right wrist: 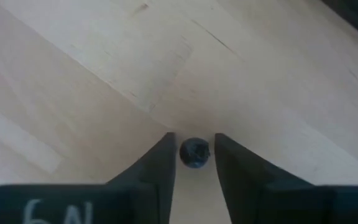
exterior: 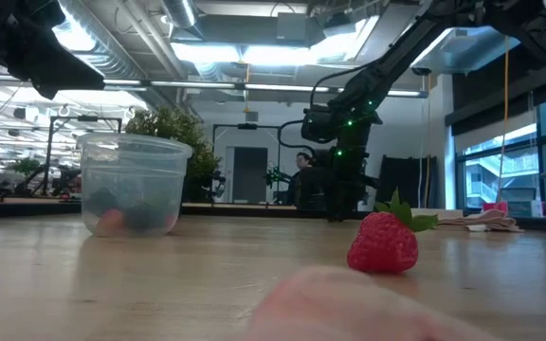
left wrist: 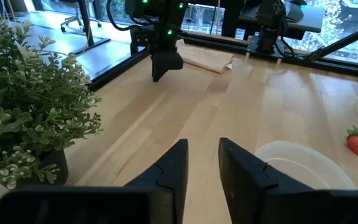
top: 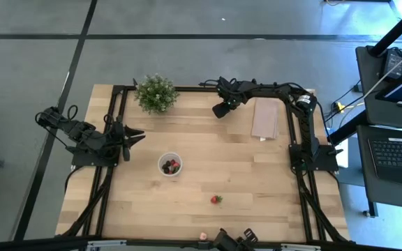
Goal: Pick and placing Produce into tupperware
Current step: Put the blueberry into the container
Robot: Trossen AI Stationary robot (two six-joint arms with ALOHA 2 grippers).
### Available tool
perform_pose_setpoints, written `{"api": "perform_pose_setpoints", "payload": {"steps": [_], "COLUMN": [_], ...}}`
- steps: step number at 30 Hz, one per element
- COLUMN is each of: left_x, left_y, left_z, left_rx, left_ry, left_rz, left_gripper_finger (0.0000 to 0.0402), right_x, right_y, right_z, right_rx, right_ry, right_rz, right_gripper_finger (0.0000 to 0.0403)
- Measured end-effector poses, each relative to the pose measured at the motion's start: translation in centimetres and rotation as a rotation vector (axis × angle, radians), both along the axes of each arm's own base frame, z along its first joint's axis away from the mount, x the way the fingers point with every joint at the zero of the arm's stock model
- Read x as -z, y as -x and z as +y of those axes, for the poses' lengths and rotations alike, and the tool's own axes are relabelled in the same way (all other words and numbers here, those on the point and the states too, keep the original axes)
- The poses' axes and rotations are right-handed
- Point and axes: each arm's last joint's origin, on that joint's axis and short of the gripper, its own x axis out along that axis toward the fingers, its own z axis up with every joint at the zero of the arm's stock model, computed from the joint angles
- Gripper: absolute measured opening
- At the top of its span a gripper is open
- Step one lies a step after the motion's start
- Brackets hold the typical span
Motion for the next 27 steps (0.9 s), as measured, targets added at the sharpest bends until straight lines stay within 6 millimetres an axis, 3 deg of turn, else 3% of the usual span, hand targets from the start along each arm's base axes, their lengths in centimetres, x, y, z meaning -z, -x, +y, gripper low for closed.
{"api": "perform_pose_setpoints", "payload": {"steps": [14,20,27], "left_x": [0.0,0.0,0.0], "left_y": [0.0,0.0,0.0], "left_z": [0.0,0.0,0.0], "left_rx": [-0.001,-0.001,0.000], "left_ry": [0.001,0.001,0.001], "left_rz": [0.000,-0.001,0.000], "left_gripper_finger": [0.0104,0.0112,0.0121], "right_x": [0.0,0.0,-1.8], "right_y": [0.1,0.1,0.2], "right_z": [0.1,0.1,0.8], "right_rx": [-0.002,-0.004,-0.024], "right_ry": [-0.009,-0.009,-0.030], "right_rz": [0.009,0.009,-0.023], "right_gripper_finger": [0.0060,0.0055,0.0054]}}
